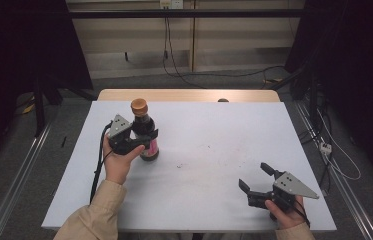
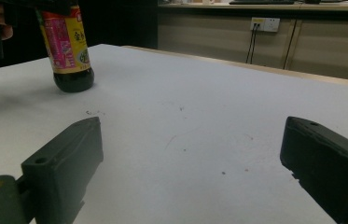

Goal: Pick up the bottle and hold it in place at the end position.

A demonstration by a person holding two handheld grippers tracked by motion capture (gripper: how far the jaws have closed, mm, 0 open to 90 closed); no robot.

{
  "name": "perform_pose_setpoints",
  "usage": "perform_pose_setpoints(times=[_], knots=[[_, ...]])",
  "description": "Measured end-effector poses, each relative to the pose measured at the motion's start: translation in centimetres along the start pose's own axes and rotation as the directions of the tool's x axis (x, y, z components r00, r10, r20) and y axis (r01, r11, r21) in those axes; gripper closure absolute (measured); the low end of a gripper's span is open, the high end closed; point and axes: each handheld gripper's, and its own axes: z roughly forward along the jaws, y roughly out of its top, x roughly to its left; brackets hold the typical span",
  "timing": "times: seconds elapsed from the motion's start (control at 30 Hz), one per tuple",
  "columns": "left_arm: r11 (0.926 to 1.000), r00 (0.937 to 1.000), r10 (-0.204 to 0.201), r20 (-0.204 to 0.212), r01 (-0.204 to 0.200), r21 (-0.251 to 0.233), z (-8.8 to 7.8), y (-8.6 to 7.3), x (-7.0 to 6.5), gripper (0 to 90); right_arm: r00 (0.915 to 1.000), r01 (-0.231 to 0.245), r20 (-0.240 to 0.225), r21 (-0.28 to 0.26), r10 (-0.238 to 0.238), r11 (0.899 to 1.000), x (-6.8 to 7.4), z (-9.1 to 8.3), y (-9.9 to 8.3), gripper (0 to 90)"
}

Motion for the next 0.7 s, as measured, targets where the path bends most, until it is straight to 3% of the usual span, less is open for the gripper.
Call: perform_pose_setpoints(times=[0.23, 0.7], knots=[[0.9988, 0.9993, 0.038, 0.004, -0.039, 0.03, 0.6, 0.8, -0.3, 27.0, 1.0, 0.0, 0.001, -0.006, 0.0, 1.0, 0.0, -0.2, 0.1, 5.2], [0.9998, 0.9996, 0.013, 0.024, -0.014, 0.015, 2.5, 2.2, -1.4, 26.9, 1.0, -0.003, 0.003, -0.008, 0.003, 1.0, -0.3, -0.2, 0.0, 5.1]])
